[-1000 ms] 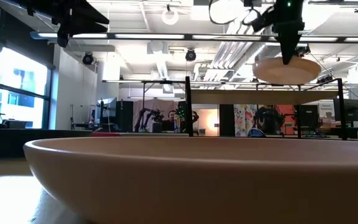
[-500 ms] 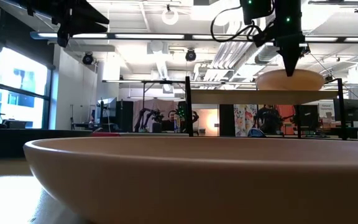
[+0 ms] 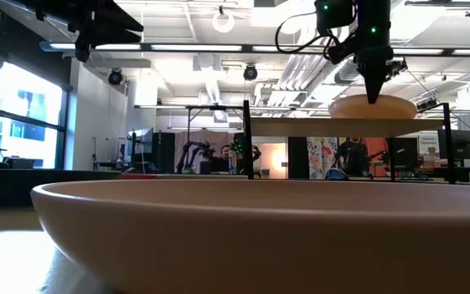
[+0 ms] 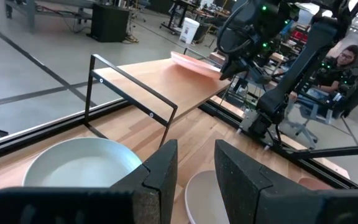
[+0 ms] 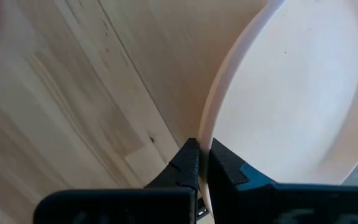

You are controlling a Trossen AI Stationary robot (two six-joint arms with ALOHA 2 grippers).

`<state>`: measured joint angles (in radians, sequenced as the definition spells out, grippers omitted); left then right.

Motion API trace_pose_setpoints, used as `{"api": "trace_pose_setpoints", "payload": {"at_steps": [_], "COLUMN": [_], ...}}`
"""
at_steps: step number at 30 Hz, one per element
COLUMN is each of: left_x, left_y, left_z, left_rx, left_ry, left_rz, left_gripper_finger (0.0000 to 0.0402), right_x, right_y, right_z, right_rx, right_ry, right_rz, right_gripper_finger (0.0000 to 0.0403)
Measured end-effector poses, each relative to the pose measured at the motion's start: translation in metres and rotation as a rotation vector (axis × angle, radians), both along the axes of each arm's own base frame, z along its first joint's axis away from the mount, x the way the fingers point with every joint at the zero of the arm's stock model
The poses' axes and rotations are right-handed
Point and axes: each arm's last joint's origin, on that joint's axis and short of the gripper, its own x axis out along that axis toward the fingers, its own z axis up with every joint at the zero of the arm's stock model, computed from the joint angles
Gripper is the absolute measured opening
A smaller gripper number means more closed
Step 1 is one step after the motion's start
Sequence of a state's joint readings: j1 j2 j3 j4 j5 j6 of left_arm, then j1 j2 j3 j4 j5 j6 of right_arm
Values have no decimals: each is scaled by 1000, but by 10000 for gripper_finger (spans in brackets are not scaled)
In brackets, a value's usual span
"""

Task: Place and stack plates onto a shelf
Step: Put the light brown plate on the shelf, then move the blue plate to the middle right of the table

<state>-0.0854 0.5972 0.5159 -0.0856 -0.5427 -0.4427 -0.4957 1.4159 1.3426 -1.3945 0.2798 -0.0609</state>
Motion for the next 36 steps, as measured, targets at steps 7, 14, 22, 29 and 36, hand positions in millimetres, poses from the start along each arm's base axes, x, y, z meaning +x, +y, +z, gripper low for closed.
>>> {"api": "trace_pose_setpoints", "payload": {"at_steps": [7,14,22,29,36], "left_x": [0,0,0,0,1], "left_y": [0,0,0,0,-3], "left_z": [0,0,0,0,0], "left_rx": [0,0,-1,-3,-59], "left_ry": [0,0,0,-1,-23], "left_rz": [0,0,0,-6,-94], "left_gripper_finger": [94,94,94,94,94], "right_x": [0,0,2,11,22], "right_y": [0,0,12,40,80], "right_z": [0,0,13,37,41], "right_rx": [0,0,54,136,260], "right_ry": [1,0,-46,-155,-218], "right_rz": [-2,-9,-83,-148,-211], "right_gripper_finger": [30,55,55,55,55]}}
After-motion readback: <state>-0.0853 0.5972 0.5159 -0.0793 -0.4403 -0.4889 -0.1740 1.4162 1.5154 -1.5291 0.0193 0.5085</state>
